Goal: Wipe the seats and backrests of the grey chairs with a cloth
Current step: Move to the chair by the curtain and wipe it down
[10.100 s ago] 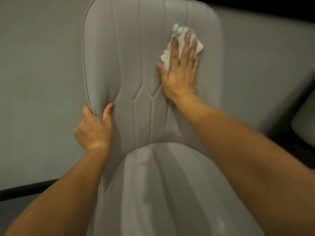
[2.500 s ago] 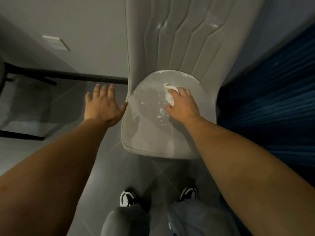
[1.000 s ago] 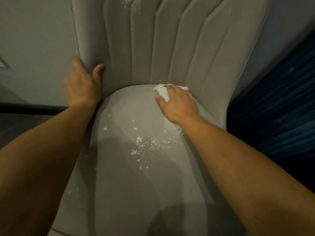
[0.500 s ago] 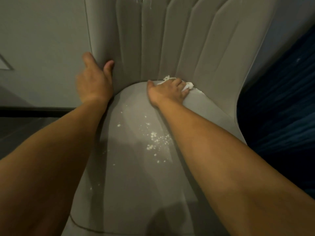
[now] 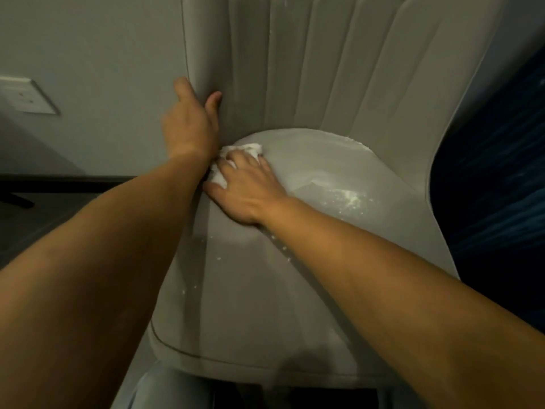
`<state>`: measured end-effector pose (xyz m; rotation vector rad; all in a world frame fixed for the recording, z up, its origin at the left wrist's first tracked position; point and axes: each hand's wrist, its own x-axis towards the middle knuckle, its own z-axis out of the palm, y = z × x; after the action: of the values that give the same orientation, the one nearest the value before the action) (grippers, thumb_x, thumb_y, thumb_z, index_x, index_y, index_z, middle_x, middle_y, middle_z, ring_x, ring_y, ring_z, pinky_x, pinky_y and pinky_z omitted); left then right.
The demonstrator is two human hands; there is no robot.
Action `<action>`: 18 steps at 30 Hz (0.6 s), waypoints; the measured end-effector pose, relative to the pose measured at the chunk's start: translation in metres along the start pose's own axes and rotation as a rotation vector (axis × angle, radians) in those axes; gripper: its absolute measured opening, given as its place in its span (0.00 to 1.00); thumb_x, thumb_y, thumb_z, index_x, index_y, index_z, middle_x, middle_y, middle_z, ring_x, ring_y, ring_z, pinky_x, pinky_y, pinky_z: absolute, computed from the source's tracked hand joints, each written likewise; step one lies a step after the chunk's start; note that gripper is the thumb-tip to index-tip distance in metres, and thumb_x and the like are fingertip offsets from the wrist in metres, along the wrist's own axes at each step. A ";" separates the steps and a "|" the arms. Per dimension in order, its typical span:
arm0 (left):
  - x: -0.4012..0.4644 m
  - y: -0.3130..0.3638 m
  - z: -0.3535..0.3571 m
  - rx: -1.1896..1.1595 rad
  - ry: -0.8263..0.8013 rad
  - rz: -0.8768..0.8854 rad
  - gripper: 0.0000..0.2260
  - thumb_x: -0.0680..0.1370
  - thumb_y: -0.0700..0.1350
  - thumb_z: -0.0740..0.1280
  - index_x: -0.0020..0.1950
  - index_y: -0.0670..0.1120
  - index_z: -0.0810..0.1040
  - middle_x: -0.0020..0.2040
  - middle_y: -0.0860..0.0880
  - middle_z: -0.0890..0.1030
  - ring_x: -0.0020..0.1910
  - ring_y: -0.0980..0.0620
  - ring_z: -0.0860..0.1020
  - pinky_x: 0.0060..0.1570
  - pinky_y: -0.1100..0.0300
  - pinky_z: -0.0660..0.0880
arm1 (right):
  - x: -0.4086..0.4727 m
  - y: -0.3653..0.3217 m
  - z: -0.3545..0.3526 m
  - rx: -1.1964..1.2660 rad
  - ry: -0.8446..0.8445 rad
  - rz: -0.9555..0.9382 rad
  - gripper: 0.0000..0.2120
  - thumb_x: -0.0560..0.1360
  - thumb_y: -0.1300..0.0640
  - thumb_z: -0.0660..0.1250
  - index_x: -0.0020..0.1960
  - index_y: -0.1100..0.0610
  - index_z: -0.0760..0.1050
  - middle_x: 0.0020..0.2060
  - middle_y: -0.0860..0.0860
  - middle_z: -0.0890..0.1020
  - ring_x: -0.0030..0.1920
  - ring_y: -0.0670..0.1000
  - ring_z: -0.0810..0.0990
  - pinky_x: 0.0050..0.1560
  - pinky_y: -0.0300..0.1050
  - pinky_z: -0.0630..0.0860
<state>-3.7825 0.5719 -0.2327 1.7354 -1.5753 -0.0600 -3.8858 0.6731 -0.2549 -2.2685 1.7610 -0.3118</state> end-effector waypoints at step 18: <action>0.002 -0.002 -0.005 0.019 -0.016 0.029 0.23 0.81 0.58 0.57 0.62 0.39 0.66 0.48 0.34 0.79 0.45 0.31 0.76 0.39 0.46 0.66 | -0.092 0.009 -0.002 -0.170 0.002 0.051 0.36 0.76 0.27 0.46 0.79 0.43 0.54 0.79 0.44 0.57 0.80 0.49 0.48 0.78 0.60 0.43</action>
<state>-3.7780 0.5729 -0.2295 1.7299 -1.6171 -0.0448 -3.9172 0.7600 -0.2568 -2.3322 1.9091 -0.1596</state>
